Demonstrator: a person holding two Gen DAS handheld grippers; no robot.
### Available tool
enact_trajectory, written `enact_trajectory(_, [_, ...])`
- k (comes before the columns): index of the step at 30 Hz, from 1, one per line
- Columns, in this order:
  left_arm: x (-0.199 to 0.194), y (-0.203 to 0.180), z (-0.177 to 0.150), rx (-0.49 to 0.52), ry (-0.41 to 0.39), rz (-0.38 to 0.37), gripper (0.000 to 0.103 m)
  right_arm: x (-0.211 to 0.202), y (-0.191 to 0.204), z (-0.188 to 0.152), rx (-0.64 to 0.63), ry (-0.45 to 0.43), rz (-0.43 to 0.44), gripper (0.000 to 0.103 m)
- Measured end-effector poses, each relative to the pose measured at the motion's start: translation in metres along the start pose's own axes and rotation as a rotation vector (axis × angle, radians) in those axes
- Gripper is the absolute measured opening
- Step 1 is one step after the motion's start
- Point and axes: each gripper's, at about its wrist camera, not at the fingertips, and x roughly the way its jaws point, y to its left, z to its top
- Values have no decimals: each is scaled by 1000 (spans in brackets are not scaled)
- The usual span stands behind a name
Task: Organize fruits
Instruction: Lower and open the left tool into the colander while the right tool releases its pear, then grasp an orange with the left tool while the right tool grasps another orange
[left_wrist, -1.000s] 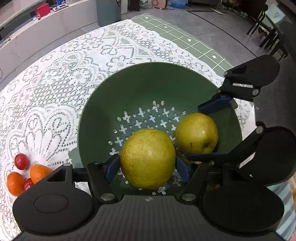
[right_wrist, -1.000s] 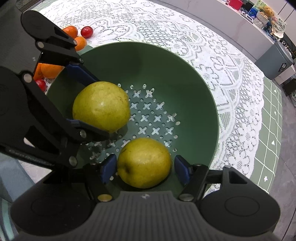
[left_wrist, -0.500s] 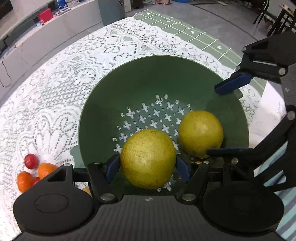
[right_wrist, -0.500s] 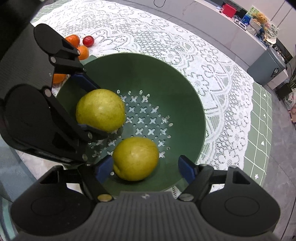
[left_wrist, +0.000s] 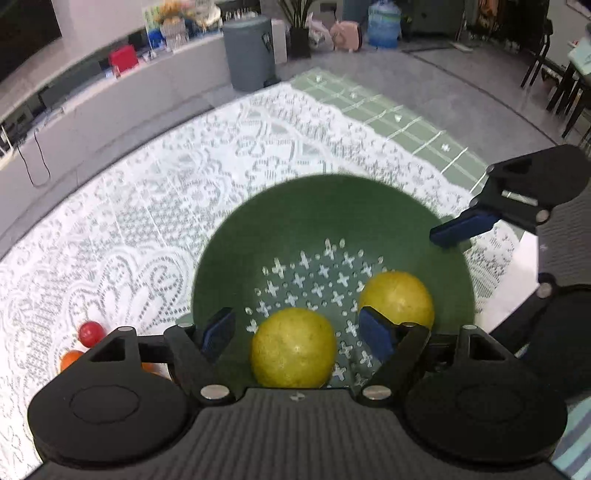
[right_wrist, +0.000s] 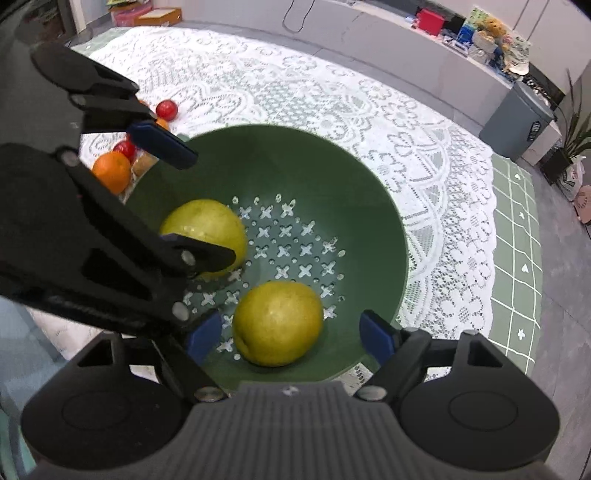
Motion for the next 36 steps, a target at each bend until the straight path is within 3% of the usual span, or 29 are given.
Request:
enact_trajectory(10, [-46, 21, -24, -100, -141, -53, 89, -28, 16, -17, 186, -207, -62, 79])
enact_trajectory(20, [-87, 59, -60, -220, -246, -21, 89, -37, 59, -20, 369, -379, -71, 85])
enact_trajectory(29, [-109, 87, -101, -295, -312, 6, 89, -43, 111, -17, 387, -449, -82, 87])
enact_trajectory(30, [-110, 90, -105, -304, -317, 9, 89, -41, 117, -17, 394, -447, -88, 92])
enact_trajectory(36, [-117, 110, -135, -348, -355, 39, 89, -37, 154, -19, 337, -475, -139, 93])
